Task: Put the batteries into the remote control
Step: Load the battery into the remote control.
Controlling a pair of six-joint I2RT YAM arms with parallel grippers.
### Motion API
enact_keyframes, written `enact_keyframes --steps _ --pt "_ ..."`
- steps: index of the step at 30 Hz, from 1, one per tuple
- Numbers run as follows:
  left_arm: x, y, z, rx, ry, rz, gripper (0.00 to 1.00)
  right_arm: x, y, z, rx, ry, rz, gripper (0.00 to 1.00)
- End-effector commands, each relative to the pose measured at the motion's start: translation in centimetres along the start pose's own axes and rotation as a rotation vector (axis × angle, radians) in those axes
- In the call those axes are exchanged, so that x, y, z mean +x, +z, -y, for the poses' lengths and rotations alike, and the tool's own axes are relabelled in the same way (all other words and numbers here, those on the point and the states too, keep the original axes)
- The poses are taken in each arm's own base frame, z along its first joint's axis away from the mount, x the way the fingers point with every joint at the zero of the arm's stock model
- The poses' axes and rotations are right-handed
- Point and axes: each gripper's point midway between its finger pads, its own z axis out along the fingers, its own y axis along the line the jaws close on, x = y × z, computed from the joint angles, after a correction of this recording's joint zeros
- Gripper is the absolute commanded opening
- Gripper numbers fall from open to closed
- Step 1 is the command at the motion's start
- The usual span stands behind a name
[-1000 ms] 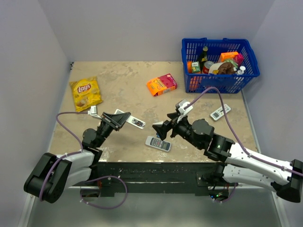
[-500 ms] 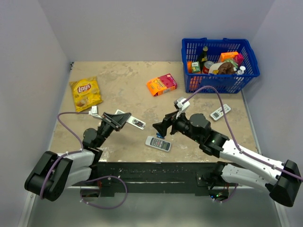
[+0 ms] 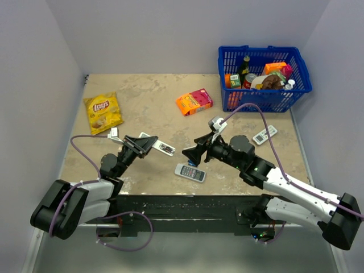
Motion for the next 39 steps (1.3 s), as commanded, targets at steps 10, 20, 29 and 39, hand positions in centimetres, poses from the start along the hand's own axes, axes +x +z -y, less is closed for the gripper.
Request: enact_keyframes --steps 10,20,29,39 --pt "0.8 -1.7 2.4 0.125 -0.004 -0.016 0.0 0.3 1.4 -1.2 -0.086 0.016 -0.003 0.71" --pt "0.9 -1.6 2.8 0.137 -0.006 -0.021 0.0 0.5 1.7 -1.9 -0.121 0.022 -0.029 0.7" --pt "0.9 -1.5 2.9 0.138 -0.005 -0.025 0.0 0.9 1.8 -1.8 -0.124 0.02 -0.046 0.7" --pt "0.9 -1.5 2.7 0.133 -0.004 -0.026 0.0 1.2 1.8 -1.9 -0.135 0.007 -0.063 0.69"
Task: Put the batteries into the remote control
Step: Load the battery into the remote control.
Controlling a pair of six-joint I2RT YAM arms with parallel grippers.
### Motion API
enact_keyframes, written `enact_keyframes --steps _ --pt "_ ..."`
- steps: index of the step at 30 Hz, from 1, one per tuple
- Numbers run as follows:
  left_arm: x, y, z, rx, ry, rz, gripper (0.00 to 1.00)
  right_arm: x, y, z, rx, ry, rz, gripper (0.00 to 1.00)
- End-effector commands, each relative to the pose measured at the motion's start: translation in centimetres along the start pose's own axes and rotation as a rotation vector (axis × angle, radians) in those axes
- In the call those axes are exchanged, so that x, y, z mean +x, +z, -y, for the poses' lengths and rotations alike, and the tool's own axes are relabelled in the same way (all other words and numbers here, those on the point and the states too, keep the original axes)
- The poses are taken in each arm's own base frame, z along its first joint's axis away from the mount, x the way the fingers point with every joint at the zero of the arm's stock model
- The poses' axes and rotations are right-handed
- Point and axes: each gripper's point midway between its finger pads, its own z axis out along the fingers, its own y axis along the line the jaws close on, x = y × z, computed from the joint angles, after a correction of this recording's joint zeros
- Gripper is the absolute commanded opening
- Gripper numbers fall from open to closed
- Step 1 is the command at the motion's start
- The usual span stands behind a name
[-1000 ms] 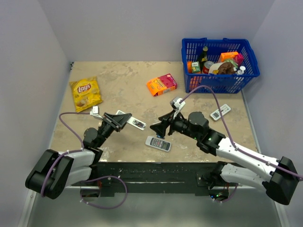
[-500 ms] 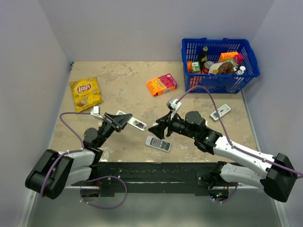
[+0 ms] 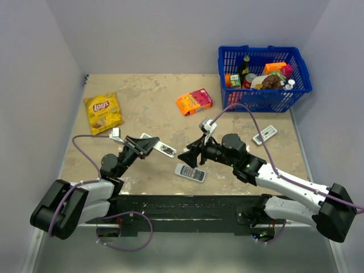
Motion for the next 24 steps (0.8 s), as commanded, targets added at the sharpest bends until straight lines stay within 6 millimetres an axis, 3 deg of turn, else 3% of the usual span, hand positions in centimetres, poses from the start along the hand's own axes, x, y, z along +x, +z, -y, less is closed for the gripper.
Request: enact_keyframes --steps 1,24 --pt "0.33 -1.37 2.42 0.124 0.025 0.005 0.0 -1.76 0.01 -1.03 -0.041 -0.023 0.036 0.69" --pt "0.49 -1.43 2.66 0.134 0.026 -0.003 0.0 -1.18 -0.04 -1.19 -0.055 -0.032 0.007 0.68"
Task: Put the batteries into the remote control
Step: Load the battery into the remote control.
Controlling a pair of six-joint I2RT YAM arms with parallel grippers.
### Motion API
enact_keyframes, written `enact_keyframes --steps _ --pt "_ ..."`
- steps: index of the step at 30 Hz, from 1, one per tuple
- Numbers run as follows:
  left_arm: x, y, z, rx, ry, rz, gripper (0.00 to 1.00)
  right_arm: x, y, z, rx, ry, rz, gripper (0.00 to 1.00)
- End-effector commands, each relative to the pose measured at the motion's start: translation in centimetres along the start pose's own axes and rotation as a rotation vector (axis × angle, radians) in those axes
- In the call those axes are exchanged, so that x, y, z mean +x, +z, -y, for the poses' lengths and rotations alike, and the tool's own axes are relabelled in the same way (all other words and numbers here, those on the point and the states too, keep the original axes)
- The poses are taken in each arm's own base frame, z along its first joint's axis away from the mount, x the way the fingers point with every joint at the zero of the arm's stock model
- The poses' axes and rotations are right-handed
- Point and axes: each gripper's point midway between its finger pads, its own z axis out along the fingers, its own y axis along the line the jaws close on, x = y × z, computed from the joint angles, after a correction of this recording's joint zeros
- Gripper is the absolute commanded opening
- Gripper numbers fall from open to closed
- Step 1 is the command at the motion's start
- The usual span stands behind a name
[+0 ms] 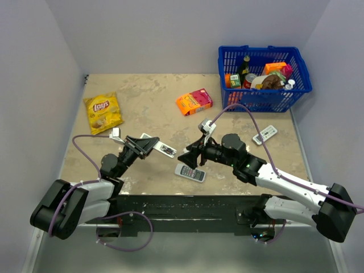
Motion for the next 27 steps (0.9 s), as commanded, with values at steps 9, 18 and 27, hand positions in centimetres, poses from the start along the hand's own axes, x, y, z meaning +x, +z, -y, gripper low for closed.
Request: enact_keyframes --steps 9,18,27 --pt "0.54 -1.42 2.59 0.131 0.024 -0.005 0.0 -1.47 -0.16 -0.8 -0.031 -0.049 0.011 0.68" --pt "0.57 -1.43 2.78 0.137 0.02 -0.004 0.0 -1.52 -0.34 -1.0 -0.039 -0.058 0.008 0.68" --pt "0.8 -1.49 2.93 0.142 0.02 -0.013 0.0 -1.67 -0.02 -1.16 -0.05 -0.036 0.024 0.67"
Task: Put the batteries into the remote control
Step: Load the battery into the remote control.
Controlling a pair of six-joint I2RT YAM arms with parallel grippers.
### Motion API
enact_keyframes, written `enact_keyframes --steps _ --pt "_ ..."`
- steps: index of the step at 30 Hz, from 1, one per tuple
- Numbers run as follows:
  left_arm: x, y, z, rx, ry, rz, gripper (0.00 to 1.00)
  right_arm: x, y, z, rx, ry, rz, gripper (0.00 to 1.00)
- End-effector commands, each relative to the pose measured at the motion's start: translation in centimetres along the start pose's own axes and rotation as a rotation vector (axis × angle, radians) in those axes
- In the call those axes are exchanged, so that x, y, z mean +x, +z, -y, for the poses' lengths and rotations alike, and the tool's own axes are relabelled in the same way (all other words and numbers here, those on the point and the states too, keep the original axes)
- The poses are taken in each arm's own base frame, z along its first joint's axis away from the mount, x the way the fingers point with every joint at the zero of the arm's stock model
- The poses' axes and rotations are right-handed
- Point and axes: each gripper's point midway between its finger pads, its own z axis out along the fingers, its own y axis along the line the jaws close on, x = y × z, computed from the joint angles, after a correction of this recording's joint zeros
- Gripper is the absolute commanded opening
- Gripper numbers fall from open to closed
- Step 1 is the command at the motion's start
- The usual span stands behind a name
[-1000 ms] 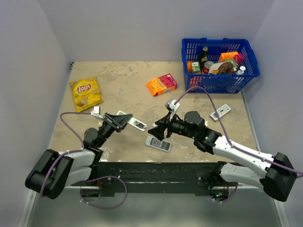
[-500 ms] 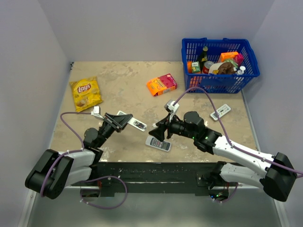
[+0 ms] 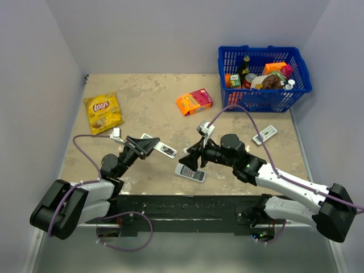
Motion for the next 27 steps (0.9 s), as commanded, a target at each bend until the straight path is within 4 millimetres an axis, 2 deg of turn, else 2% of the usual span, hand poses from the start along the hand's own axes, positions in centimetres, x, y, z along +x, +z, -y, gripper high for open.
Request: enact_keyframes --steps 1,13,15,27 --pt "0.6 -1.5 2.8 0.14 0.022 -0.005 0.0 -3.1 0.1 -1.2 -0.045 -0.011 0.085 0.67" --pt "1.1 -1.5 2.8 0.139 0.016 -0.027 0.0 -3.0 0.7 -0.8 -0.028 0.006 0.094 0.67" --pt "0.9 -1.0 3.6 0.161 0.021 -0.025 0.0 -3.1 0.8 -0.8 -0.029 0.008 0.093 0.67" --pt "1.3 -0.9 3.8 0.168 0.016 -0.038 0.0 -2.8 1.1 -0.4 -0.015 0.01 0.089 0.66"
